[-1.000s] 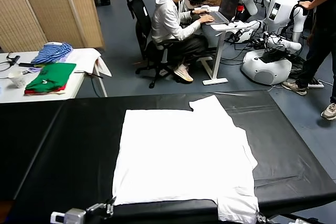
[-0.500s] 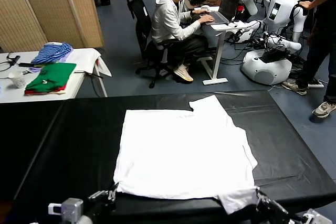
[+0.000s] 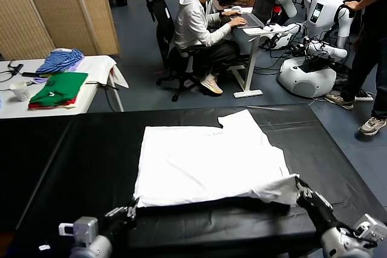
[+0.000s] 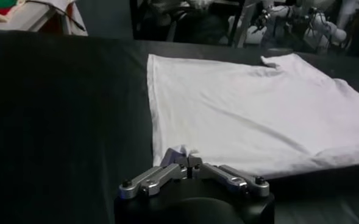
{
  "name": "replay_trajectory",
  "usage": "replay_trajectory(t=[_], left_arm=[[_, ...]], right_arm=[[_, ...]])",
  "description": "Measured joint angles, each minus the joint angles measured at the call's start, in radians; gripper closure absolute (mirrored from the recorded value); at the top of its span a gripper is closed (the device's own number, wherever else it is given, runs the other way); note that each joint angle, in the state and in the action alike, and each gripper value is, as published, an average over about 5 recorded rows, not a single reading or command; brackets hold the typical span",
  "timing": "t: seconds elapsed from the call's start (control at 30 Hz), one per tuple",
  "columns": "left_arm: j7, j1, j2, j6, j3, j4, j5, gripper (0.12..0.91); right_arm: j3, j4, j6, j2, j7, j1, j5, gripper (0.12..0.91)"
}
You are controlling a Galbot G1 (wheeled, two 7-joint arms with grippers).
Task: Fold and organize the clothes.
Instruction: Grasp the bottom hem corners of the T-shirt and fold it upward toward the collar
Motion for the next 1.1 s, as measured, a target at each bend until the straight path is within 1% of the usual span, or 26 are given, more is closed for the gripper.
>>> replay_trajectory(t=[0.3, 0.53, 1.1], left_arm=[[-0.003, -0.064, 0.006, -0.001, 0.003, 0.055, -0.008, 0.884], [-0.003, -0.098, 0.011, -0.001, 0.012, 0.088, -0.011, 0.884], [-0.005, -0.185, 0.025, -0.001, 0.05, 0.14, -0.014, 0.884]], right_arm=[[-0.045, -0.102, 0.007, -0.01, -0.014, 0.09, -0.018, 0.885], [-0.069, -0.155, 0.009, -0.012, -0.017, 0.146, -0.026, 0.885], [-0.092, -0.211, 0.015, 0.006, -0.02, 0.19, -0.042, 0.885]])
